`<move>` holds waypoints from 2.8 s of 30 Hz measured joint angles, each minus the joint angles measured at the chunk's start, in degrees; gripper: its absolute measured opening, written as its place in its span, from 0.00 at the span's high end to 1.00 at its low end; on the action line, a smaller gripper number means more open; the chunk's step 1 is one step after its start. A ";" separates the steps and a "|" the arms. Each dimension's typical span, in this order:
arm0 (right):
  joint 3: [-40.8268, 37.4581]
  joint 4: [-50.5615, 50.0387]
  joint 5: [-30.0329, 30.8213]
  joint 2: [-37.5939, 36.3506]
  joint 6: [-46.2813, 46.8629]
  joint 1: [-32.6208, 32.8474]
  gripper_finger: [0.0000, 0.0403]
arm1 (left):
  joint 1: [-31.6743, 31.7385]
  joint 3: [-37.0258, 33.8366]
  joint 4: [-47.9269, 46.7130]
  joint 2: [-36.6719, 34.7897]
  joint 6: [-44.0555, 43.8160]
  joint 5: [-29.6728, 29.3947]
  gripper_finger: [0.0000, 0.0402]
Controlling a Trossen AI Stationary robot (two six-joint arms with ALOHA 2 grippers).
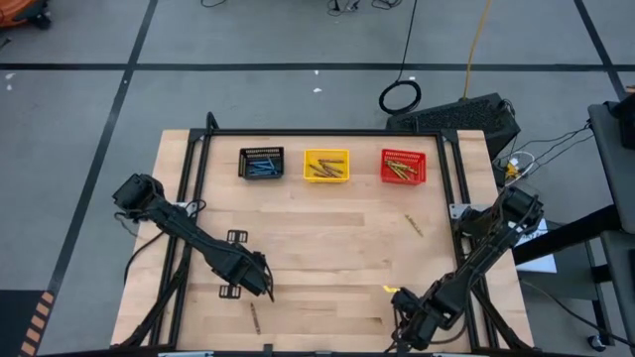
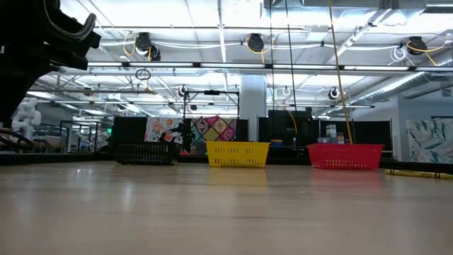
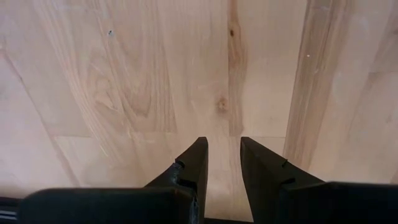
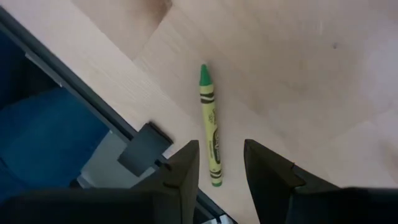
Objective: Sort crayons
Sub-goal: Put the green crayon into the red bin
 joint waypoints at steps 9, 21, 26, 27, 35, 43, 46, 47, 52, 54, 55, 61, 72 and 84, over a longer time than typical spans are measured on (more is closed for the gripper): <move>0.00 2.75 0.89 0.00 -3.34 -1.03 0.72 | 0.00 0.00 0.30 0.00 -0.03 0.01 0.79; 0.00 -0.56 3.24 0.01 3.83 -0.97 0.72 | 0.00 0.00 1.99 0.00 -0.03 0.01 0.79; 0.00 3.47 2.97 1.55 3.94 -0.79 0.72 | 0.00 0.00 1.99 0.00 -0.04 0.01 0.79; 0.00 4.82 2.95 1.94 3.73 -0.72 0.72 | 0.00 0.00 1.99 0.00 -0.04 0.01 0.79; 0.34 2.63 1.77 2.47 2.48 -0.72 0.72 | 0.00 0.00 1.99 0.00 -0.04 0.01 0.79; 0.42 2.88 0.09 2.47 3.14 0.28 0.72 | 0.00 0.00 2.01 0.00 -0.07 0.01 0.79; 0.42 2.78 0.15 2.47 3.64 0.35 0.72 | 0.00 0.00 2.01 -0.02 -0.07 0.01 0.79; 0.42 2.83 0.14 2.47 3.69 0.37 0.72 | 0.00 0.00 2.01 0.00 -0.07 0.01 0.79; 0.42 3.80 0.17 2.88 3.97 0.37 0.72 | 0.00 0.00 2.03 0.00 -0.09 0.01 0.79; 0.44 5.16 0.14 4.01 3.91 0.37 0.72 | 0.00 0.00 2.05 0.00 -0.09 0.01 0.79; 0.44 5.46 0.08 4.67 3.78 0.37 0.72 | 0.00 0.00 2.05 -0.02 -0.09 0.01 0.79; 0.70 4.46 -0.11 6.57 3.89 0.37 0.72 | 0.00 0.00 2.08 -0.01 -0.09 0.01 0.79; 0.91 -0.03 -3.85 12.75 5.72 -0.11 0.72 | 0.00 0.02 3.93 -0.02 -0.18 0.01 0.79; 1.03 -2.81 -4.03 13.66 4.07 -2.10 0.72 | 0.00 0.02 4.49 0.00 -0.07 -0.03 0.79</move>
